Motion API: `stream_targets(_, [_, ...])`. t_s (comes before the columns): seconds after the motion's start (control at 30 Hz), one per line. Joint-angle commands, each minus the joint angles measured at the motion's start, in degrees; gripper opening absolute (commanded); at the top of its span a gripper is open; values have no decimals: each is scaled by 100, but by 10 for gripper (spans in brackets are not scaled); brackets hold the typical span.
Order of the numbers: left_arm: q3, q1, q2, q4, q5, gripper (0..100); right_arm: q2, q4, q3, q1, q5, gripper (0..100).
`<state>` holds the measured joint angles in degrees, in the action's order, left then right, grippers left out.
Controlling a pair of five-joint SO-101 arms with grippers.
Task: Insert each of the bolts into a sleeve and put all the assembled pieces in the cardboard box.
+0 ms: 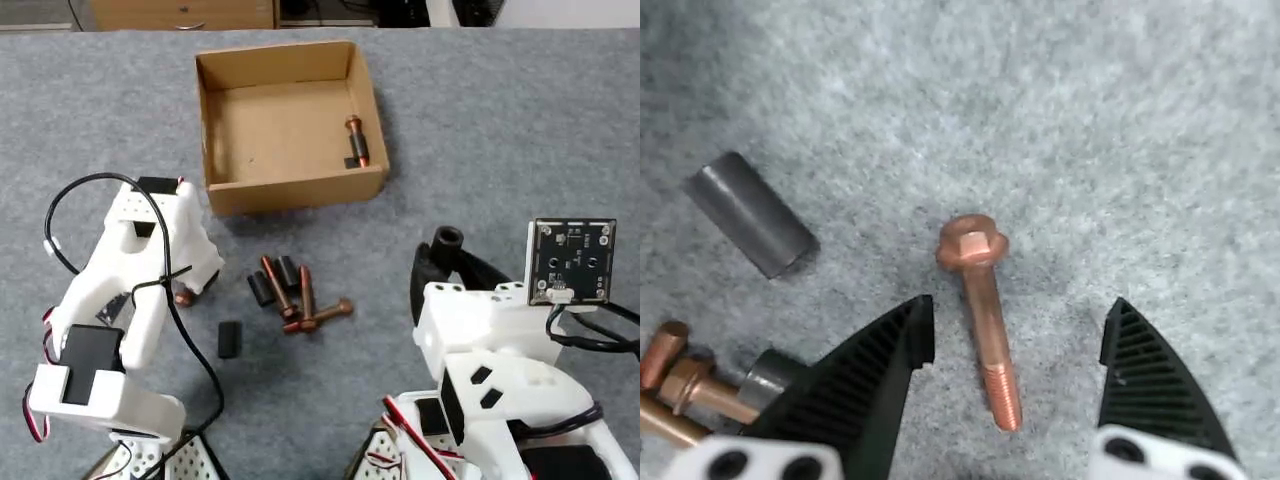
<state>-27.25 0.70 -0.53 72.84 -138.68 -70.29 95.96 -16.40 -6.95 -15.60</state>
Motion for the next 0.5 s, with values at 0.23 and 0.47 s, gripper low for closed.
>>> stream_targets(0.23, [-53,88,40,-466,-44,275,110,-123,48,40,-35,2])
stream_targets(0.47, [-615,132,40,-888,-35,275,101,-114,48,48,-35,2])
